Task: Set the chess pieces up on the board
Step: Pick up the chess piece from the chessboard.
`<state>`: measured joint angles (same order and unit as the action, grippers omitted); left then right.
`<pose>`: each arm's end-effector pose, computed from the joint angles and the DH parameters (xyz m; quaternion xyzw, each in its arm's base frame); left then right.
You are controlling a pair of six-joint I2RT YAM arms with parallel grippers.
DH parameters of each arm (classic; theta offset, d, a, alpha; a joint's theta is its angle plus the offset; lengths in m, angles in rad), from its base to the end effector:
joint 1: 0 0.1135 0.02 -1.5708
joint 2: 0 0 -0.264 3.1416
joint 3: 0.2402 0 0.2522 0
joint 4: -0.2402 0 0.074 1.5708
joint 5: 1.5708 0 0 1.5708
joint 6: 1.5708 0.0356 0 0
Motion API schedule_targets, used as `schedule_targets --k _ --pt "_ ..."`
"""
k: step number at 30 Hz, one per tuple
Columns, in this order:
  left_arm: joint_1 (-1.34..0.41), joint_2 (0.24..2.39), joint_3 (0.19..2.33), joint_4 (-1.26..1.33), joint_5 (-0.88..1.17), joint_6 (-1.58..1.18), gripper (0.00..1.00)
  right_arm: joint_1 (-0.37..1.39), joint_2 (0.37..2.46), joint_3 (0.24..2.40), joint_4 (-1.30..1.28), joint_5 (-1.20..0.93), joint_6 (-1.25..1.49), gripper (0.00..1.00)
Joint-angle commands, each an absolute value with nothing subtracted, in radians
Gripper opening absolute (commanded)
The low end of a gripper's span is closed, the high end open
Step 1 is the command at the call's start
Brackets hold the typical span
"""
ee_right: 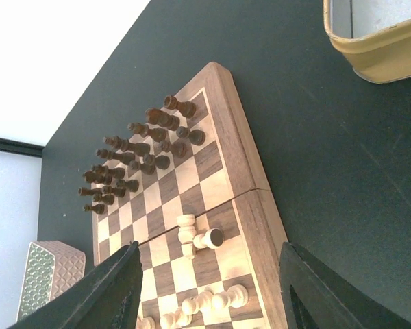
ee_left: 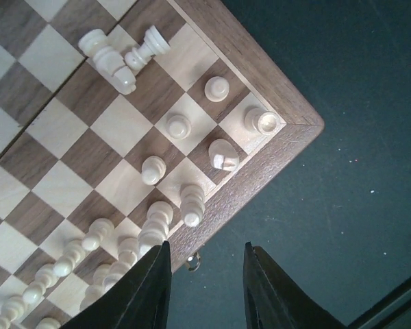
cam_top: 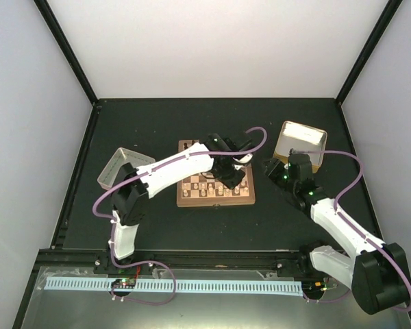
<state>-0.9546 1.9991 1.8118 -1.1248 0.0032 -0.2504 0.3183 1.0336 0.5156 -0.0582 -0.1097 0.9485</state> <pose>0.2366 -0.3343 0.2610 0.3422 0.9307 -0.0744 0.1054 0.2069 0.0723 0.2116 0.2471 0.8424 0.3208 0.3554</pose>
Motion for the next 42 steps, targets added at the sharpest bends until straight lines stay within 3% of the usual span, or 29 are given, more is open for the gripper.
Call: schedule_targets --k 1,10,25,32,42 --pt "-0.942 1.915 1.774 -1.08 -0.008 -0.273 0.32 0.313 1.052 0.558 -0.068 -0.142 0.915 0.56" --pt "-0.873 1.627 1.475 -0.844 -0.106 -0.323 0.4 0.321 1.244 0.75 -0.206 -0.27 0.668 0.53" --pt "-0.686 0.962 0.807 -0.382 -0.209 -0.439 0.6 0.491 1.71 1.166 -0.512 -0.126 0.458 0.47" --pt "-0.656 0.812 0.712 -0.366 -0.223 -0.435 0.64 0.504 1.802 1.223 -0.499 -0.153 0.449 0.46" --pt "-0.647 0.807 0.688 -0.346 -0.194 -0.449 0.65 0.514 1.888 1.281 -0.536 -0.143 0.448 0.39"
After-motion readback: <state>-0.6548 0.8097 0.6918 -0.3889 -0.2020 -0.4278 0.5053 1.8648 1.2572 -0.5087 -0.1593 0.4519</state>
